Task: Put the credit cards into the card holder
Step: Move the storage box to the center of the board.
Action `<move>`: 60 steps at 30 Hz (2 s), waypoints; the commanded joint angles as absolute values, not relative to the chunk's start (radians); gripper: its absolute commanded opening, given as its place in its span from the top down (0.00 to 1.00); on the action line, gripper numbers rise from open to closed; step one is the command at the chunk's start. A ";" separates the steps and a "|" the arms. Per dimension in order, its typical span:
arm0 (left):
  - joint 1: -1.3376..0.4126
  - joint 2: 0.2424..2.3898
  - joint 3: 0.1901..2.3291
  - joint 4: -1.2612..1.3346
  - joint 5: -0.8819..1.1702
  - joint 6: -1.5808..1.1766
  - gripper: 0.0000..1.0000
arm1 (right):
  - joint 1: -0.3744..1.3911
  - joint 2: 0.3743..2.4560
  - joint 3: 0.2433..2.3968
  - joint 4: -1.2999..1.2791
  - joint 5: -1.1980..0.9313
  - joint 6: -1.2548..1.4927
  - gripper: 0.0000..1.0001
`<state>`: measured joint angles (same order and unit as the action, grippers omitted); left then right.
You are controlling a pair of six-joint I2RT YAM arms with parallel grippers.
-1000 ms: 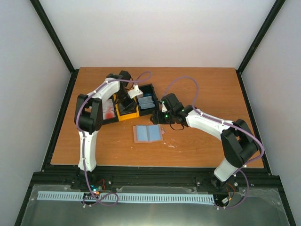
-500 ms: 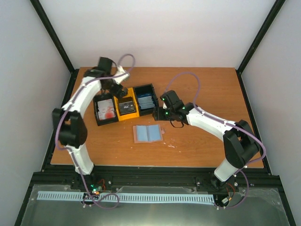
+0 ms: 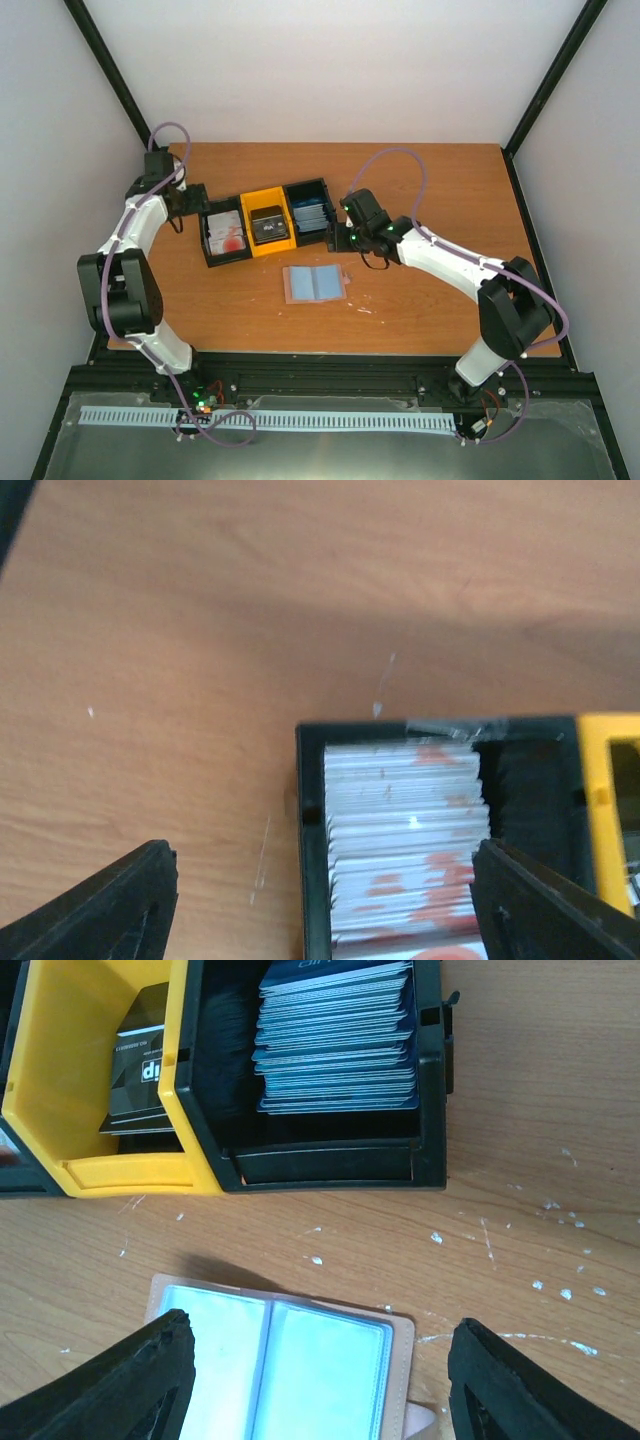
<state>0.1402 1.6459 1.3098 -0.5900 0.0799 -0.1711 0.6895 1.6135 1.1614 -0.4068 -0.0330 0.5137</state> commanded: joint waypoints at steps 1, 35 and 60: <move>0.142 1.646 1.275 -0.534 0.034 -0.319 0.20 | 0.696 1.562 1.139 -0.390 -0.004 0.516 0.31; -0.039 2.009 1.509 -0.502 0.634 -0.132 0.61 | 0.697 1.603 1.236 -0.371 -0.236 0.143 0.33; -0.084 2.044 1.454 -0.370 0.610 -0.303 0.60 | 0.555 2.043 1.683 -0.665 -0.198 -0.431 0.37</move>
